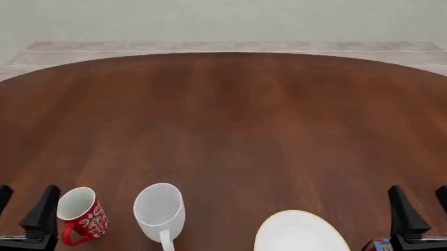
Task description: Put the white mug on the plate.
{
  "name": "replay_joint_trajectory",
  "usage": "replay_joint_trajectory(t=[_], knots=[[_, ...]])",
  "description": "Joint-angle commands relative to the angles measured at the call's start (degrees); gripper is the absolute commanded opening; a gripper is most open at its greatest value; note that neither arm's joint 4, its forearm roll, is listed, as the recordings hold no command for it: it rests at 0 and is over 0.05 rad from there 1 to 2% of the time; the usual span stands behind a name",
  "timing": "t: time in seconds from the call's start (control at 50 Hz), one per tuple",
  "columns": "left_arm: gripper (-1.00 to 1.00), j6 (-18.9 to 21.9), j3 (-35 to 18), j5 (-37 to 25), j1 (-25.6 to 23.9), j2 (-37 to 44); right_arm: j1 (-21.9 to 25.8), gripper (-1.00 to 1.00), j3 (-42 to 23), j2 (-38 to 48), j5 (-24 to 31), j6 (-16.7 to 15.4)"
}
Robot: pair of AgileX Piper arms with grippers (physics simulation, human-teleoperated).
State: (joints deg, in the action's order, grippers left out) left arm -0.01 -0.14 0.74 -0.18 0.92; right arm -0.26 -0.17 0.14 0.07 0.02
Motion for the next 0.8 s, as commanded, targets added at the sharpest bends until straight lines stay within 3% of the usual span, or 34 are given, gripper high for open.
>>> replay_joint_trajectory(t=[0.02, 0.6, 0.68, 0.74, 0.8], knots=[[1.0, 0.0, -0.37, -0.94, 0.18, -0.55, 0.26, 1.0, -0.09, 0.21, -0.1, -0.04], [1.0, 0.16, -0.44, -1.15, 0.19, -0.8, 0.55, 1.0, 0.06, -0.02, -0.23, -0.6], [1.0, 0.31, -0.53, -1.17, 0.18, -0.83, 0.34, 1.0, -0.07, 0.02, -0.4, 1.23], [1.0, 0.04, -0.15, -1.0, 0.2, -0.8, 2.81, 1.0, -2.29, 0.56, 1.1, 0.6], [1.0, 0.69, -0.22, -0.6, 0.13, -0.87, 4.27, 1.0, -5.0, 4.72, 2.87, 3.59]])
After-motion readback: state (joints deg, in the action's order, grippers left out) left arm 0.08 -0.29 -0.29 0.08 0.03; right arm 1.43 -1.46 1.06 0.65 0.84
